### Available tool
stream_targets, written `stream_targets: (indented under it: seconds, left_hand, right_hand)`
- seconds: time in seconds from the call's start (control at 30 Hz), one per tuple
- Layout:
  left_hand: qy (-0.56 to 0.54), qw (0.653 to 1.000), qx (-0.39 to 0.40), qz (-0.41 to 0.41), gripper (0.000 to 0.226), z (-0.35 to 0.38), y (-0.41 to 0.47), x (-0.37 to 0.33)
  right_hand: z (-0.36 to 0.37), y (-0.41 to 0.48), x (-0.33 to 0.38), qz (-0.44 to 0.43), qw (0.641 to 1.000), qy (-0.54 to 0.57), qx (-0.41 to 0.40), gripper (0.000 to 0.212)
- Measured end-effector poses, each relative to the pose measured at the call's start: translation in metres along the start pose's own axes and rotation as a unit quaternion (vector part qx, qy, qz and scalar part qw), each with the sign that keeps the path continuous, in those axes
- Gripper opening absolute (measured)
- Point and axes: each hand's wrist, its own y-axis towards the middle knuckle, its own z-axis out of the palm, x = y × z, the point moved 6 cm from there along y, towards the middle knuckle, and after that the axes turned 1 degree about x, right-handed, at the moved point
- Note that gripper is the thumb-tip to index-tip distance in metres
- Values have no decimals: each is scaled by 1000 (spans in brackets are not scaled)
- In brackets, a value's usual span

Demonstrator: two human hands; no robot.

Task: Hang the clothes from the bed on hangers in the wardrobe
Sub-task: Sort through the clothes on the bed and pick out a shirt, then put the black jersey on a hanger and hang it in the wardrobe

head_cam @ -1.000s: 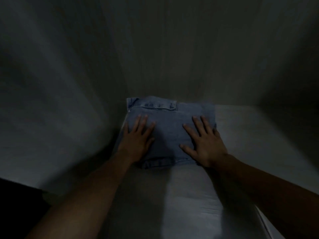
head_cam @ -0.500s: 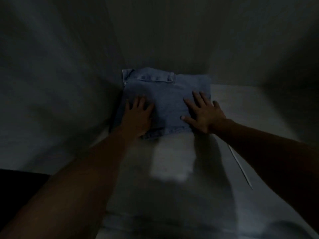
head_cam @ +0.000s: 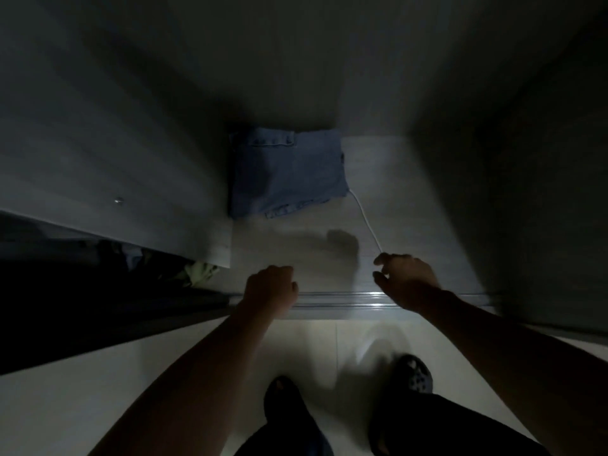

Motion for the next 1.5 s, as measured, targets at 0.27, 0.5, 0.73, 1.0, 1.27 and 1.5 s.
stream_targets:
  seconds: [0.27,0.5,0.73,1.0,1.27,1.5]
  left_hand:
    - [-64,998,1,19,25,-107,-155,-64]
    - [-36,996,23,82,27,-145,-267,-111]
    - [17,982,39,182,23,-171,-374,-190]
    - [94,948,42,302,25,-200,-470,-349]
    - [134,898,15,418,22,-169,-572,-582]
    - [161,835,41,525,26,-115,-684,-757]
  right_hand:
    - [-92,-165,7,45,996,71,-12,33]
    - [-119,-324,-19,173,975,129,-54,34]
    - [-148,-495,-45,256,947,150,-122,33]
    - [-154,-703,-133,379,894,175,-165,33]
    - [-130,-894,-262,452,840,212,-211,26]
    - [-117,-1051,-368,529,776,217,-265,31]
